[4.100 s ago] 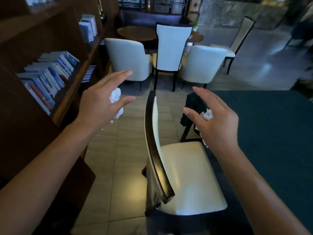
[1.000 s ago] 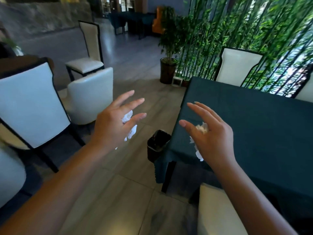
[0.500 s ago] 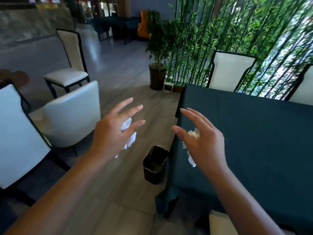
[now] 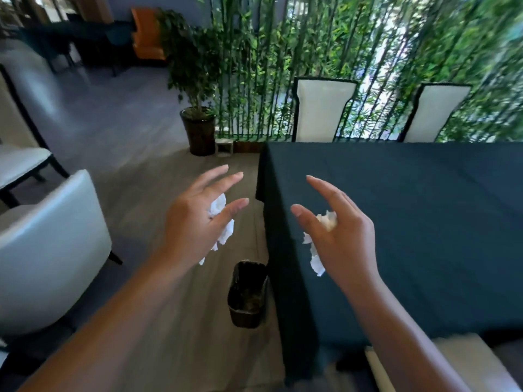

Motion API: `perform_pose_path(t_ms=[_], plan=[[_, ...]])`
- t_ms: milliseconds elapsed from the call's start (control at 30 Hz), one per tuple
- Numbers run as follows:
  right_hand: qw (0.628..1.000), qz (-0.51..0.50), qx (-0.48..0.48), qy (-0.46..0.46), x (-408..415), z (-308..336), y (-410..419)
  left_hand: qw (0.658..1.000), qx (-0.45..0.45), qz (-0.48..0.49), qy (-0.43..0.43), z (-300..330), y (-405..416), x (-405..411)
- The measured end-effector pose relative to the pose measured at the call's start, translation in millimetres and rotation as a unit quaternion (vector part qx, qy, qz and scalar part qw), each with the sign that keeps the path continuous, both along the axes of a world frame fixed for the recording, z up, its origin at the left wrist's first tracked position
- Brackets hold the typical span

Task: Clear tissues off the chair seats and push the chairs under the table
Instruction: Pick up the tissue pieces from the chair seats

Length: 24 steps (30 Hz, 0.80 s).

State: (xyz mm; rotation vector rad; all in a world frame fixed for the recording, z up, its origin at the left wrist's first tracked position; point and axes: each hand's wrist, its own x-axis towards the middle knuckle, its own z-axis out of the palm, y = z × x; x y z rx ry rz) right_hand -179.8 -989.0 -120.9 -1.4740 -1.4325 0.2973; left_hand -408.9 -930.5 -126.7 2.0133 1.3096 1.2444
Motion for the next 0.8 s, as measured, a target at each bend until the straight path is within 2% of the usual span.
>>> perform_pose_path(t_ms=[233, 400, 467, 600, 700, 800], plan=[[0.994, -0.106, 0.007, 0.024, -1, 8, 34, 0.995, 0.022, -0.099, 0.001, -1, 71, 20], [0.99, -0.131, 0.001, 0.041, 10, 3, 79, 0.993, 0.029, -0.117, 0.021, -6, 120, 47], [0.989, -0.139, -0.004, 0.055, 11, 1, 96, 0.992, 0.013, -0.123, 0.003, -3, 132, 56], [0.982, -0.176, 0.008, 0.072, 13, -3, 122, 0.98, -0.075, -0.158, -0.091, 6, 152, 74], [0.97, -0.224, 0.038, 0.088, 16, -5, 139, 0.972, -0.076, -0.199, -0.096, 2, 177, 88], [0.963, -0.252, 0.038, 0.093, 15, -10, 152, 0.971, -0.041, -0.225, -0.065, -14, 205, 101]])
